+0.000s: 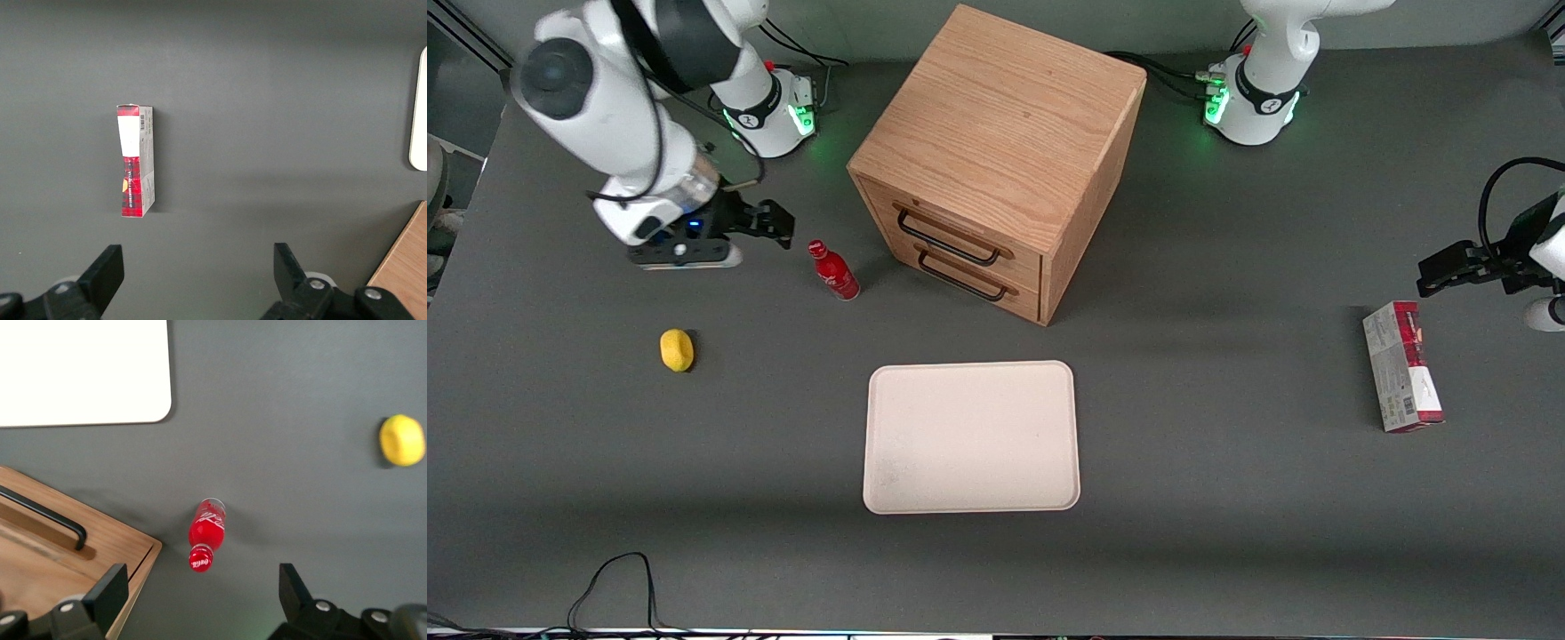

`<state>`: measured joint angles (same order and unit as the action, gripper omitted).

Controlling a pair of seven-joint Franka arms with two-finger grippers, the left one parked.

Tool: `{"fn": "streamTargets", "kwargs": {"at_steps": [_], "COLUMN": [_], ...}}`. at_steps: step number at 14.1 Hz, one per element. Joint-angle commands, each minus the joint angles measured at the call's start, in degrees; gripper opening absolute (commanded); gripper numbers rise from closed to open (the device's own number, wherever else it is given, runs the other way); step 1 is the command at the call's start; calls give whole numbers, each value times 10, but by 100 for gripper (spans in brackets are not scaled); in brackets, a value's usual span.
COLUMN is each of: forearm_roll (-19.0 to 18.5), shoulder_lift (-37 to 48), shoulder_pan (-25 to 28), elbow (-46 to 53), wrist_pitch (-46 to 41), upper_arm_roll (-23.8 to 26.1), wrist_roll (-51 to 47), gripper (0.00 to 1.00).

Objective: Place coke bottle on tray
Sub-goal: 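Move the open right gripper down over the red Coca-Cola bottle, then close the right gripper on the bottle's cap end and lift it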

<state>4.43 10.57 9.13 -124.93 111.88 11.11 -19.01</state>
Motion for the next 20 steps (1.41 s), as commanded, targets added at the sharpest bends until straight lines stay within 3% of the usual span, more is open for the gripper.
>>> {"fn": "streamTargets", "kwargs": {"at_steps": [1, 5, 13, 14, 18, 20], "forearm_roll": [11, 11, 11, 11, 11, 11], "shoulder_lift": [41, 25, -13, -14, -14, -15], "shoulder_pan": [-3, -2, 5, 5, 5, 5], "elbow": [-109, -187, -228, -228, -228, -227], "wrist_pitch": [88, 200, 268, 269, 269, 269], "upper_arm_roll": [36, 54, 59, 59, 66, 66], "wrist_roll": [-34, -48, -49, -48, -48, -48], "gripper": [100, 100, 99, 91, 38, 24]}}
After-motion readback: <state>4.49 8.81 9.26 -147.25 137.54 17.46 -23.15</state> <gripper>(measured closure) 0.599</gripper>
